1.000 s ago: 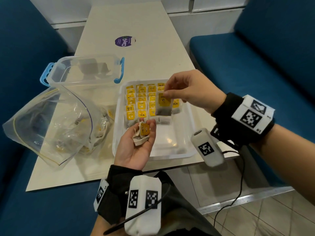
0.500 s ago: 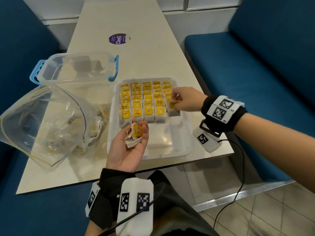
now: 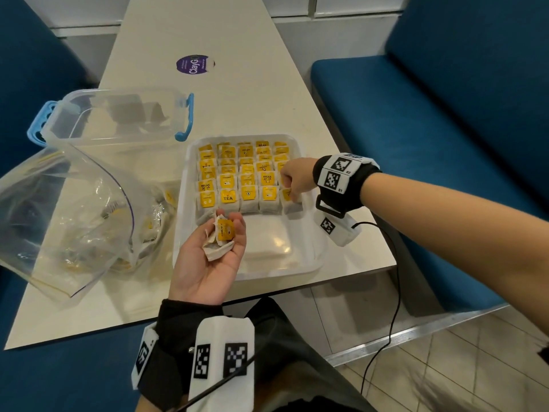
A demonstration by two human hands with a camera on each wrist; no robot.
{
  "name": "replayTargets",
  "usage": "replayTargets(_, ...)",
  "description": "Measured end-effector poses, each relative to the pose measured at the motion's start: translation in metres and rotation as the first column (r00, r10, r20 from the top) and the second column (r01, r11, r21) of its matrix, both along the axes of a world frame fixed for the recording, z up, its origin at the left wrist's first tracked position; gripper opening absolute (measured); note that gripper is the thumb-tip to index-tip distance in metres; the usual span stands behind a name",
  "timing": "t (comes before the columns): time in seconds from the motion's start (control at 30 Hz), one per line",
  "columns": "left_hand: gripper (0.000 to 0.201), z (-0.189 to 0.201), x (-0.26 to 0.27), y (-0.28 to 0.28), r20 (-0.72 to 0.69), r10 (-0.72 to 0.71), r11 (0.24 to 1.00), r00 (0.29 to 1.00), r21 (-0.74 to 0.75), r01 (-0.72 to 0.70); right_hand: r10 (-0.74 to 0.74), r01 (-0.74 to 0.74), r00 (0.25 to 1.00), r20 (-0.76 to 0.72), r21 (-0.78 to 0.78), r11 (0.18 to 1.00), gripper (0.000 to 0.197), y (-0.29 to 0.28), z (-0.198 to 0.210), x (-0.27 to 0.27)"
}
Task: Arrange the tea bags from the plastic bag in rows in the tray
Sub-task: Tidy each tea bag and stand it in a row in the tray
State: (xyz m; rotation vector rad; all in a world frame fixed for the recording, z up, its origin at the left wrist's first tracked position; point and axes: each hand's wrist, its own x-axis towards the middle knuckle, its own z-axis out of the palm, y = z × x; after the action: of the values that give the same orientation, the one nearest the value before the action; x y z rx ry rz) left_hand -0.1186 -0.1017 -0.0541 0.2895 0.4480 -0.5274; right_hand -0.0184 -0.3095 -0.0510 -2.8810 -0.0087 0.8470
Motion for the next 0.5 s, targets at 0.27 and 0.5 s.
replayTargets(0.27,0.05,-0.001,0.003,0.004,0.02,-0.006,0.999,1.0,-0.051,0.007,0.045,-0.047,0.999,-0.022,-0.1,0.994,0.021,0.002,-0.002,0.013)
replayTargets(0.5,0.01,0.006,0.003,0.0,-0.043,0.014,0.998,0.999,0.059,-0.012,0.105,-0.108,0.994,-0.027,-0.186,0.976,0.028,0.006,-0.001,0.018)
